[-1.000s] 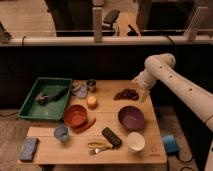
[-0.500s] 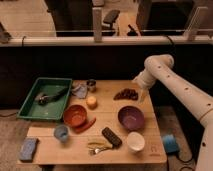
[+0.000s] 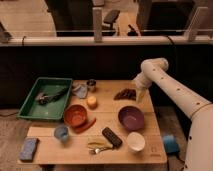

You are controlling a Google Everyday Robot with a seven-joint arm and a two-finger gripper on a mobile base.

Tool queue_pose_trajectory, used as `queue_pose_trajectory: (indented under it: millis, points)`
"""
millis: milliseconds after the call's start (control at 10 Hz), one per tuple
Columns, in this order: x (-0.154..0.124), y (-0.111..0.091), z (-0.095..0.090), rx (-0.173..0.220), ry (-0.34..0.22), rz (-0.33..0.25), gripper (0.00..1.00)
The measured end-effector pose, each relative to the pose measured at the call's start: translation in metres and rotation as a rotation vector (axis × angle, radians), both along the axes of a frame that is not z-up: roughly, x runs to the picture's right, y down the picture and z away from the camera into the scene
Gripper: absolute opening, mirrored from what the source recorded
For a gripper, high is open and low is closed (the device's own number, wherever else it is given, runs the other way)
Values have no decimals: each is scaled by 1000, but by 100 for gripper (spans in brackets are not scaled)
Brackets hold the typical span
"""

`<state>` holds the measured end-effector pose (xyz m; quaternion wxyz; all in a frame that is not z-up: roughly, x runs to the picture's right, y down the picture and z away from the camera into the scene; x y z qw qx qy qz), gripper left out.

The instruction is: Place grapes in red bowl

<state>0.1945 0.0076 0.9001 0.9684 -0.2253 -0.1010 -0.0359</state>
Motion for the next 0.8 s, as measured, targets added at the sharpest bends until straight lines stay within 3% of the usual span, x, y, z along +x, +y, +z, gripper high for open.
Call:
queue_pose_trajectory:
  millis: [500,800]
  points:
    - [-8,1,31,-10,-12,-7,80]
    - [-19,9,50,-41,-40,-19,80]
